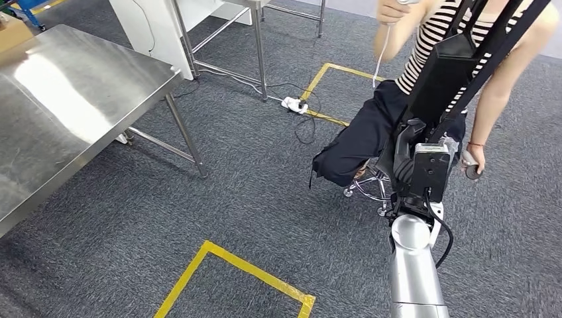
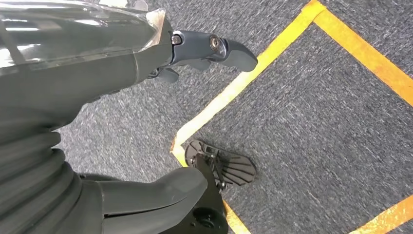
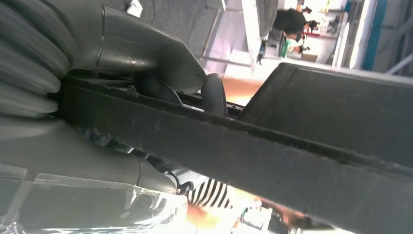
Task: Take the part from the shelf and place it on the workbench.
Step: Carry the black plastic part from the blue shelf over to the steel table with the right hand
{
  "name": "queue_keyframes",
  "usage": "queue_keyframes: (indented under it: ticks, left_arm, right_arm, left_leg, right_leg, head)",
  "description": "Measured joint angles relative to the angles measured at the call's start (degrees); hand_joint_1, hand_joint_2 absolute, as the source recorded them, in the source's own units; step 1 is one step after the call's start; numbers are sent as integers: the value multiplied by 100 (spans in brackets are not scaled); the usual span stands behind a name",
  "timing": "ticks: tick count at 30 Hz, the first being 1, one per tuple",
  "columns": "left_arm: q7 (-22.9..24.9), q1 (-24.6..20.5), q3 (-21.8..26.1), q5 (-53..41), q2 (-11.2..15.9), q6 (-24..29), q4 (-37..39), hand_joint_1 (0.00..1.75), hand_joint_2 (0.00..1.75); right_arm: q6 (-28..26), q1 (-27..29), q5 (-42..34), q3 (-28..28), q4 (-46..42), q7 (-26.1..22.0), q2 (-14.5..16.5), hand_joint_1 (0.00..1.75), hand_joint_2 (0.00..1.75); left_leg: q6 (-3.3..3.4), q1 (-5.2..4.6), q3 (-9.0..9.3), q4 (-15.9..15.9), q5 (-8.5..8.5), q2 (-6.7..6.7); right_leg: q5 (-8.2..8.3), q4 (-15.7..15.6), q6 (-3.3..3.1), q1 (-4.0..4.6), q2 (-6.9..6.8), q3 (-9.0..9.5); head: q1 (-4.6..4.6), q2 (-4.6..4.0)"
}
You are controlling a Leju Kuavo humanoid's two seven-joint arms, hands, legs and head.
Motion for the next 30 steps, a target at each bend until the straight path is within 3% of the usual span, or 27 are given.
queue_keyframes:
  ticks: [1,3,5,7,8,9,11,12,14,15,16,18,20,22,23,24,25,27,29,30]
  left_arm:
    - [9,2,-9,-9,-1,1,0,0,175]
    - [22,-1,-35,-53,3,4,0,0,175]
    - [60,-24,-76,-119,16,12,0,0,175]
    - [113,-37,-107,-162,34,19,0,0,175]
    - [134,-31,-113,-174,42,19,0,0,175]
    - [144,-24,-117,-180,50,19,0,0,175]
    - [152,-12,-122,-187,66,20,0,0,175]
    - [153,-11,-123,-188,75,24,0,0,175]
    - [154,4,-124,-188,97,28,0,0,175]
    - [155,24,-124,-192,113,25,0,0,175]
    - [155,47,-124,-196,131,17,1,0,175]
    - [146,77,-124,-194,160,2,2,0,175]
    - [109,74,-123,-145,178,-5,2,0,175]
    - [59,78,-113,-62,192,-5,2,0,175]
    - [36,87,-104,-20,197,-5,2,0,175]
    - [16,97,-93,20,205,-4,2,0,175]
    - [-2,105,-82,54,216,-2,2,0,175]
    - [-28,107,-60,110,243,11,2,0,175]
    - [-44,107,-23,164,262,31,2,0,175]
    - [-52,118,8,197,270,42,2,0,175]
  right_arm:
    - [-3,7,1,7,-16,2,6,175,175]
    - [-10,15,12,18,-50,3,13,175,175]
    - [-32,44,67,24,-72,18,13,175,175]
    - [-54,96,149,38,-74,64,14,175,175]
    - [-61,118,184,51,-75,88,16,175,175]
    - [-66,129,207,67,-81,103,19,175,175]
    - [-72,130,242,95,-103,113,27,175,175]
    - [-73,127,259,112,-115,116,35,175,175]
    - [-78,123,307,151,-129,134,55,175,175]
    - [-88,122,334,184,-138,151,68,175,175]
    - [-102,119,360,222,-151,167,76,175,175]
    - [-126,111,387,305,-181,191,94,175,175]
    - [-129,109,395,381,-196,198,98,175,175]
    - [-129,110,385,455,-182,201,92,175,175]
    - [-129,110,371,496,-168,201,92,175,175]
    - [-129,108,350,537,-151,198,92,175,175]
    - [-129,99,325,582,-131,192,92,175,175]
    - [-129,45,276,668,-84,178,91,175,175]
    - [-127,-58,237,758,-7,161,88,175,175]
    - [-125,-111,221,809,44,152,89,175,175]
  left_leg:
    - [22,11,35,-50,21,-60]
    - [73,49,127,-168,81,-178]
    - [106,72,168,-215,111,-313]
    - [114,74,170,-212,109,-479]
    - [111,78,174,-207,106,-566]
    - [100,86,178,-195,99,-652]
    - [47,104,173,-136,63,-812]
    - [9,105,156,-93,36,-882]
    - [-52,99,113,-48,7,-973]
    - [-70,102,95,-43,5,-1006]
    - [-86,110,86,-39,1,-995]
    - [-137,110,12,138,-118,-768]
    - [-194,120,-262,700,-419,-458]
    - [-223,149,-623,1351,-676,-351]
    - [-224,156,-716,1490,-687,-338]
    - [-215,158,-699,1420,-593,-328]
    - [-193,153,-569,1150,-421,-294]
    - [-123,103,-169,391,-92,-73]
    - [-65,41,29,-2,-2,66]
    - [-45,21,25,-17,-20,22]
  right_leg:
    - [-16,1,22,-9,-10,13]
    - [-125,205,39,-20,184,-65]
    - [-376,851,11,-28,470,-398]
    - [-553,1487,20,-32,565,-771]
    - [-519,1548,57,-38,576,-845]
    - [-381,1356,117,-51,591,-794]
    - [-10,601,236,-94,707,-491]
    - [124,279,245,-112,764,-346]
    - [201,50,165,-102,804,-234]
    - [211,37,105,-92,755,-222]
    - [218,34,65,-89,718,-218]
    - [220,21,-2,-100,642,-198]
    - [203,17,-57,-88,552,-179]
    - [183,18,-92,-65,434,-175]
    - [174,18,-103,-56,373,-174]
    - [167,19,-111,-48,315,-169]
    - [157,18,-115,-40,257,-159]
    - [131,16,-108,-13,148,-130]
    - [104,9,-73,8,56,-106]
    - [93,-4,-49,12,10,-91]
  head:
    - [2,0]
    - [18,0]
    - [52,0]
    - [75,1]
    - [79,0]
    - [81,0]
    - [88,0]
    - [97,0]
    - [101,0]
    - [99,0]
    - [93,0]
    - [57,0]
    - [6,1]
    - [-9,0]
    - [-10,-1]
    - [-12,-1]
    - [-12,0]
    - [-14,0]
    - [-13,0]
    - [-10,0]
